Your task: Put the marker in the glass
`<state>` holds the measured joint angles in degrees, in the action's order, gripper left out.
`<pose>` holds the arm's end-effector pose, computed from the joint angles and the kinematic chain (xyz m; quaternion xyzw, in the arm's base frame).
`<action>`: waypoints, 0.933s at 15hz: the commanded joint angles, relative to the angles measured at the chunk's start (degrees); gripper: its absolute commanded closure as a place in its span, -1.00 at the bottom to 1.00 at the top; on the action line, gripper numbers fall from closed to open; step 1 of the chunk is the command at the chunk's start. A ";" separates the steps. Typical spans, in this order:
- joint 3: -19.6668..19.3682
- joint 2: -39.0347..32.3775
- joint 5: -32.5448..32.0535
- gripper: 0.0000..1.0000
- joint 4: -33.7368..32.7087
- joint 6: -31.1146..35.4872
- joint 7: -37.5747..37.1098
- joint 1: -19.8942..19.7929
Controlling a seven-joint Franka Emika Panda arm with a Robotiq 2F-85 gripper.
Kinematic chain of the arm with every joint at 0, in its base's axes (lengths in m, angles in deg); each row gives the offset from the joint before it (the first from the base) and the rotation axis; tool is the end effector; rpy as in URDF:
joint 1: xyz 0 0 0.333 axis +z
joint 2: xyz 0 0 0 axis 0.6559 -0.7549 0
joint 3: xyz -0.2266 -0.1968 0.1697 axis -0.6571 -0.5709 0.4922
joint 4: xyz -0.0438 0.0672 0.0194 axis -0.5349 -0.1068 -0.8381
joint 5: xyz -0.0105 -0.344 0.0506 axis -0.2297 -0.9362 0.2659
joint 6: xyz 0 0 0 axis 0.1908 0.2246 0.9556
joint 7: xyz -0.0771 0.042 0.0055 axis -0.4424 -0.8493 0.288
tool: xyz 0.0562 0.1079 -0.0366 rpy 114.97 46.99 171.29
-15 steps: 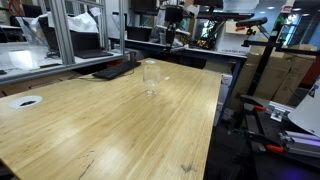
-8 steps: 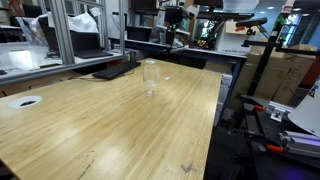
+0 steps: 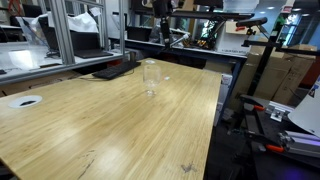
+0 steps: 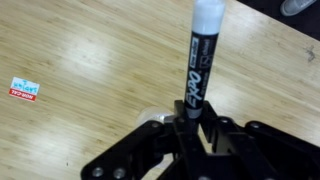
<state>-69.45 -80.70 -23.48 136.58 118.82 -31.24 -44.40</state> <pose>0.5774 0.0080 0.3763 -0.9683 -0.2082 0.1349 0.0281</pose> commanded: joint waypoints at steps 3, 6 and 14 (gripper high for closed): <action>-0.56 -14.20 -2.98 0.91 -20.19 -13.52 2.82 1.42; -0.37 -20.73 -3.53 0.91 -28.15 -18.50 3.66 1.65; -0.21 -31.65 -3.88 0.91 -43.64 -29.85 3.14 3.45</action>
<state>-69.44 -108.27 -26.55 100.18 94.91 -28.75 -41.75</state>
